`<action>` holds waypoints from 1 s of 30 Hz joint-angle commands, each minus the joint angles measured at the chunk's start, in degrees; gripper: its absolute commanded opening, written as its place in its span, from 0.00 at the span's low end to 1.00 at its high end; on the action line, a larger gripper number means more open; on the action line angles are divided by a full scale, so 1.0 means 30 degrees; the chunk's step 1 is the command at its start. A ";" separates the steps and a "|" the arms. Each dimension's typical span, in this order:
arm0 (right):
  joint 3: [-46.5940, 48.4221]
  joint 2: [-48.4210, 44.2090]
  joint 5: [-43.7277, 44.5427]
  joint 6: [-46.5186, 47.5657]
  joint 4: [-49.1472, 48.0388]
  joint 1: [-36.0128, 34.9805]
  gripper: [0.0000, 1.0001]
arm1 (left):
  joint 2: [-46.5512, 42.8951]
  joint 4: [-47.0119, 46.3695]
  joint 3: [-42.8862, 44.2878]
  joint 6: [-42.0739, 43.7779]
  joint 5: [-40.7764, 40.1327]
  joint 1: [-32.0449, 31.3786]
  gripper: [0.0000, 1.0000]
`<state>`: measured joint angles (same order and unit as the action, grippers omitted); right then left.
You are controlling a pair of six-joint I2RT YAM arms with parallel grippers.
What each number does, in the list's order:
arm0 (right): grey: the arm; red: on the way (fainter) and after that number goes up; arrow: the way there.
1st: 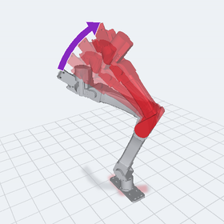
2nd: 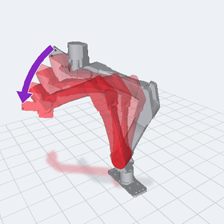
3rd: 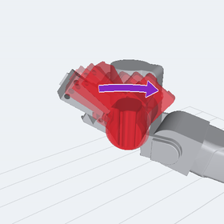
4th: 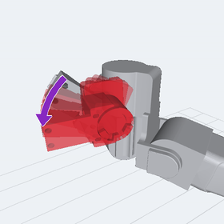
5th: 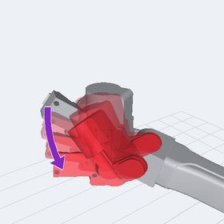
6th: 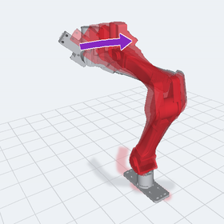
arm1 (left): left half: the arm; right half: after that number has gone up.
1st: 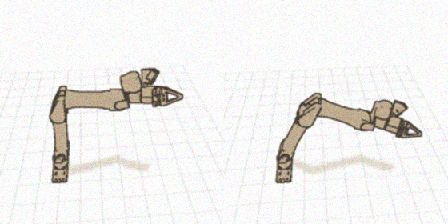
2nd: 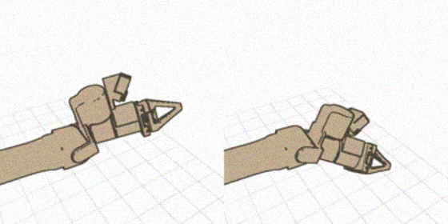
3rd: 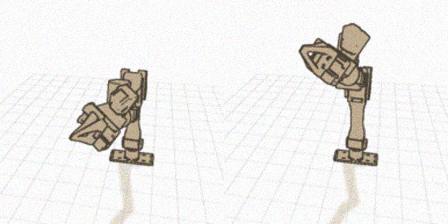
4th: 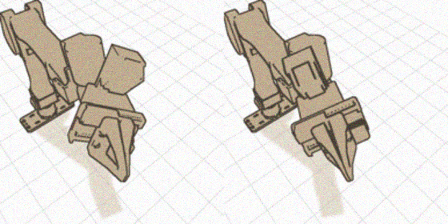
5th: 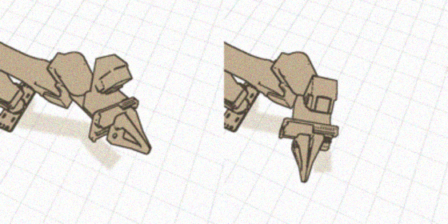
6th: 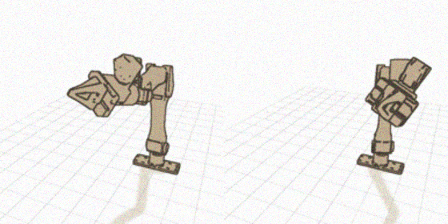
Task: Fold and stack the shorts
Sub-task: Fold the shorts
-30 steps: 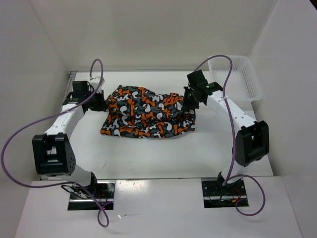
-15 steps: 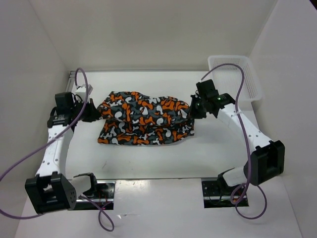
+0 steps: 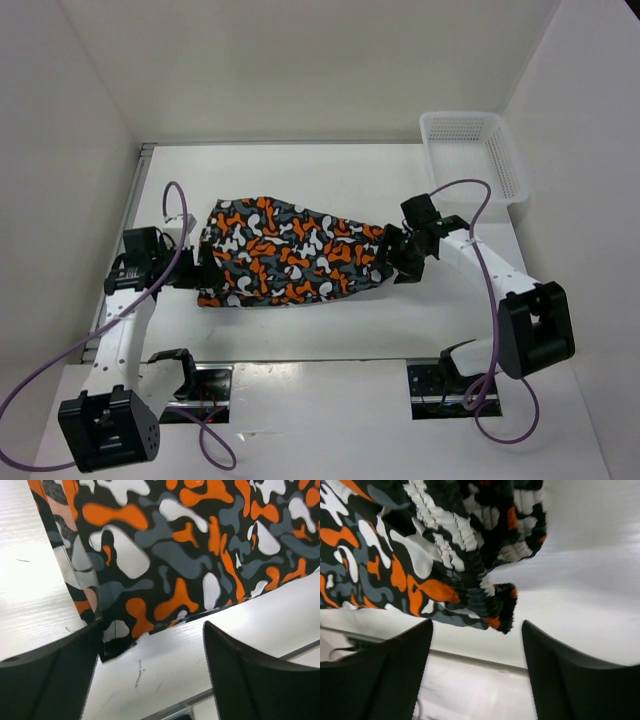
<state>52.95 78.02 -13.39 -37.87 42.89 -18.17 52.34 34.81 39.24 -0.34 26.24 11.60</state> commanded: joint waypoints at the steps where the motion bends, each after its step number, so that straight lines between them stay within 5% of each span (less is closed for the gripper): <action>1: 0.1272 0.0156 0.0737 -0.0532 -0.1349 0.0316 0.80 | -0.0483 0.0289 0.0858 0.0113 0.0072 0.0119 1.00; 5: 0.3906 0.0330 0.1765 -0.0182 -0.0997 0.0316 0.88 | -0.0251 -0.0491 0.3053 0.0113 -0.0426 0.0119 0.98; 7: 0.4903 0.0886 0.1970 -0.0005 -0.1258 0.0316 0.83 | 0.0335 -0.1578 0.3586 0.0113 0.0303 0.0119 0.83; 8: 0.5112 0.1178 0.2233 -0.0005 -0.1464 0.0316 0.75 | 0.1295 -0.2482 0.3763 0.0113 0.0654 0.0119 0.70; 9: 0.5114 0.1819 0.2613 -0.0005 -0.1756 0.0316 0.58 | 0.1972 -0.2810 0.4228 0.0113 0.1006 -0.0345 0.51; 10: 0.5346 0.2145 0.2936 -0.0005 -0.2426 0.0316 0.42 | 0.2616 -0.3219 0.4233 0.0113 0.1328 -0.0726 0.44; 11: 0.5523 0.2496 0.2620 -0.0005 -0.2665 0.0316 0.14 | 0.3812 -0.3978 0.4494 0.0113 0.1332 -0.1107 0.37; 14: 0.5700 0.3669 0.0984 -0.0005 -0.4245 0.0316 0.00 | 0.5632 -0.6173 0.4292 0.0113 0.0544 -0.2368 0.28; 25: 0.3646 0.8122 0.1069 -0.0620 -0.6478 0.0902 0.00 | 1.0941 -0.8118 0.3059 0.0113 -0.0866 -0.3045 0.26; 30: 0.3649 0.4558 0.0213 -0.0385 -0.6476 0.0902 0.28 | 1.0943 -0.7299 0.4055 0.0113 -0.1041 -0.3221 0.24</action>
<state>63.20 100.75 -11.86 -39.59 26.50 -15.70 85.69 13.76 48.34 -0.30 23.14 2.28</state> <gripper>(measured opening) 0.220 0.232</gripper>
